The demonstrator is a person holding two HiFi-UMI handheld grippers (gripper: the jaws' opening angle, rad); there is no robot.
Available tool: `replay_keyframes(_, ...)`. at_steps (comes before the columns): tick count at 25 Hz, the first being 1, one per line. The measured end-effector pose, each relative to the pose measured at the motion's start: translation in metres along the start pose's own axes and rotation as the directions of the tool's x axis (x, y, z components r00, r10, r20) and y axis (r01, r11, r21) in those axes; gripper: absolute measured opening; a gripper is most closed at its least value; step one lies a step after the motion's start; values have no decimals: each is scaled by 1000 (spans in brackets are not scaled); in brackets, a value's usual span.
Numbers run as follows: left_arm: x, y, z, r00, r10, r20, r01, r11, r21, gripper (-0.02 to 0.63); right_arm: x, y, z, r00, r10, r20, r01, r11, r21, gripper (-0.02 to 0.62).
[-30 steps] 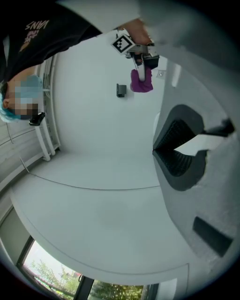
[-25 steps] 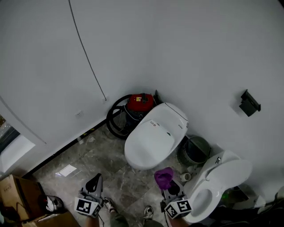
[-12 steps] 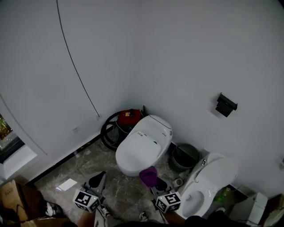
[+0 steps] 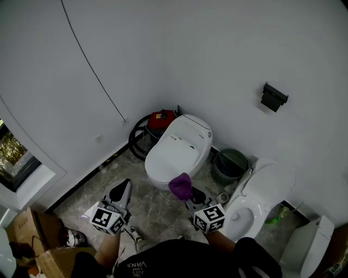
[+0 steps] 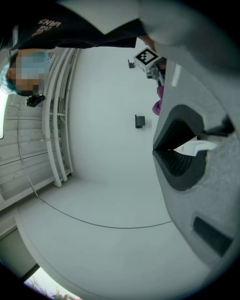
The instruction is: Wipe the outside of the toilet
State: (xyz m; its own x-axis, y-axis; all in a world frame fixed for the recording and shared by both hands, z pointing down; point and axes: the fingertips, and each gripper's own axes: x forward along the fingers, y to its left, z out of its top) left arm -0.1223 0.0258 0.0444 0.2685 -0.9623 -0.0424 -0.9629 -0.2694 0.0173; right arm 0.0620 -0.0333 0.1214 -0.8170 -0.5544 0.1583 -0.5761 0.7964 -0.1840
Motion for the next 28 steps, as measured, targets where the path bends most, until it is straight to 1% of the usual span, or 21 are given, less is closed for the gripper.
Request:
replay_keyframes(6,-4,-36,-10,1000,3,6,-3,1000,-20,3,-23,-1,-22,999,9,-46,-8,1000,22,106)
replay_keyframes(10,-11,-50,-20,1000,23,2,-23,998,-50,3,-31,-1,-37,997,15,-70,-12,999,36,106)
replay_keyframes(13,-19,-53,-29,999,42,-10,-42,996,-74,3,-33,1,-47,996,14,-84,-10,999,48,106)
replay_keyframes(20,-38,-53,-47,996,79,-30,-81,992,-100,3,-30,13,-60,992,27,-120,-23,999,36,104)
replay_keyframes(28,-54,-48,-49,994,107,-34,-110,988,-111,3,-28,24,-60,987,30,-159,-31,999,-8,101)
